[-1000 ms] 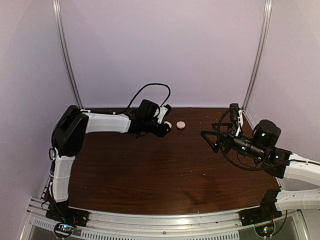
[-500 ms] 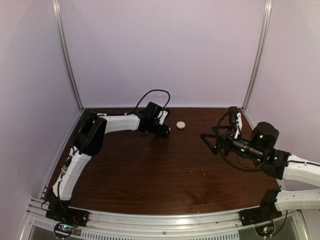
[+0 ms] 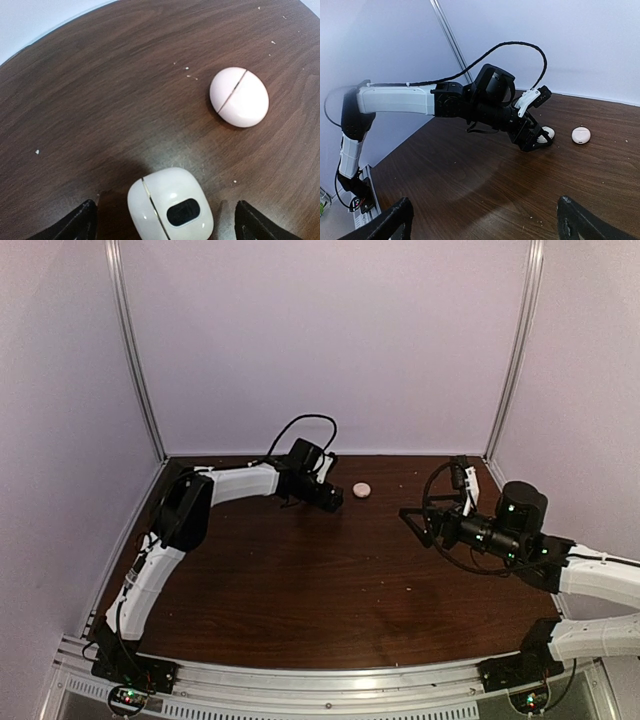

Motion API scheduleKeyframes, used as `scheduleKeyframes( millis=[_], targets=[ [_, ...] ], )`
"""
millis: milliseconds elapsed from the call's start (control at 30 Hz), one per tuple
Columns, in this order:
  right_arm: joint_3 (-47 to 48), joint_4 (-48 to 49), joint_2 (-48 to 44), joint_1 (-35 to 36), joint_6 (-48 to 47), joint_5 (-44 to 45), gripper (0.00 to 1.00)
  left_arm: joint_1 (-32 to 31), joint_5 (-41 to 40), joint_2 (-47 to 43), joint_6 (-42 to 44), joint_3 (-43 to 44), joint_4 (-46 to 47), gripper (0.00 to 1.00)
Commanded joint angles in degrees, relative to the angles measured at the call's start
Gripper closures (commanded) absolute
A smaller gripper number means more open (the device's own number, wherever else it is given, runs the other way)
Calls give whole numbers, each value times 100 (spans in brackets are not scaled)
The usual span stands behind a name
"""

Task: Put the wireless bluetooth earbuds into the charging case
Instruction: Place the charging case with the earbuds at the center of the board, then reset both arms

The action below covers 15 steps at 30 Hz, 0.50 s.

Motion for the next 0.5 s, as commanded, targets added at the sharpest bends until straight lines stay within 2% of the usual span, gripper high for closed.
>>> scheduleKeyframes(
  millis=[0,267,467],
  targets=[
    [424,-295,227,-228,242,135,0,36,-91,-693,143,81,-43,2],
    [1125,-1113,779,-350,307,691,0,43,15,-2170,188,-657,-41,2],
    [1341,-1217,784,-594,284,915,0,45,5,-3469,31,-1917,183,2]
  ],
)
